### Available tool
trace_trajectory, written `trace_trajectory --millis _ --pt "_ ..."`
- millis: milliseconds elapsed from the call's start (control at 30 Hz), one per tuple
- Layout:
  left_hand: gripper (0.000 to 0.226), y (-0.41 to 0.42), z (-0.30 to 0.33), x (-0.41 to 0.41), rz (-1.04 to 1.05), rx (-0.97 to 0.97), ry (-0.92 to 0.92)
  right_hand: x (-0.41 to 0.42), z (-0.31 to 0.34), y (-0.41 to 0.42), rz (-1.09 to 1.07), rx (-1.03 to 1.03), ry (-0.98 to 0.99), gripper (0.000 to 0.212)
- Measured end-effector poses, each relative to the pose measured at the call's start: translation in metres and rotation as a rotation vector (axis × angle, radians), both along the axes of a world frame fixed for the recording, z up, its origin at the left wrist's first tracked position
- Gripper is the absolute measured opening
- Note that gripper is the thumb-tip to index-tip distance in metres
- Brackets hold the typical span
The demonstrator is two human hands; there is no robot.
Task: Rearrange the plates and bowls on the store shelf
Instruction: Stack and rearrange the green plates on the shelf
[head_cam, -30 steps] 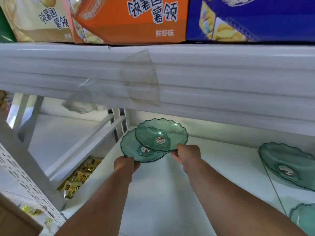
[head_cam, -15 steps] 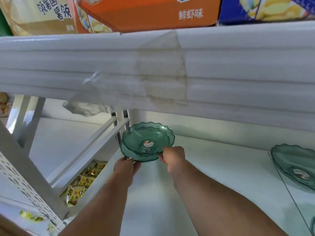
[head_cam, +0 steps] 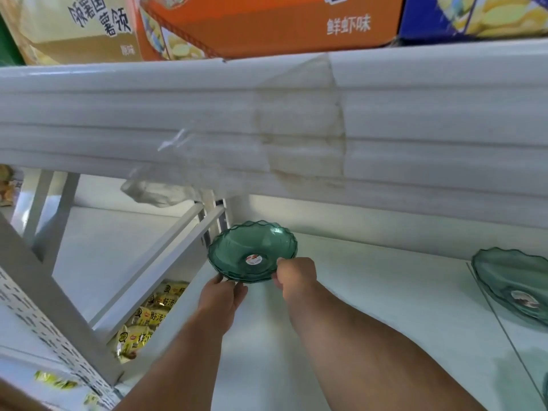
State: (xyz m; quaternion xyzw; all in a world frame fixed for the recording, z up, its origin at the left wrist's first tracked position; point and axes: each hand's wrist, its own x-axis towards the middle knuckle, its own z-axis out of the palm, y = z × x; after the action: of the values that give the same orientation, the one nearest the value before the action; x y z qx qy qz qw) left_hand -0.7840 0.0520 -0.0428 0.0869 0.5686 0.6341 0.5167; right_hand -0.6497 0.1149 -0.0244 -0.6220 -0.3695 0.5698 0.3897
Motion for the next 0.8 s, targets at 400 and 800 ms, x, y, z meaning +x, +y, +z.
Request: trace_trajectory --millis 400,800 --pt "0.032 -0.032 0.028 0.034 -0.144 -0.213 0.313 0.067 0.036 -0.044 0.257 0.169 -0.454 0.026" --pt "0.069 -0.078 0.072 0.194 -0.710 -0.270 1.274 0.259 0.067 -0.120 0.664 0.415 -1.314 0.077"
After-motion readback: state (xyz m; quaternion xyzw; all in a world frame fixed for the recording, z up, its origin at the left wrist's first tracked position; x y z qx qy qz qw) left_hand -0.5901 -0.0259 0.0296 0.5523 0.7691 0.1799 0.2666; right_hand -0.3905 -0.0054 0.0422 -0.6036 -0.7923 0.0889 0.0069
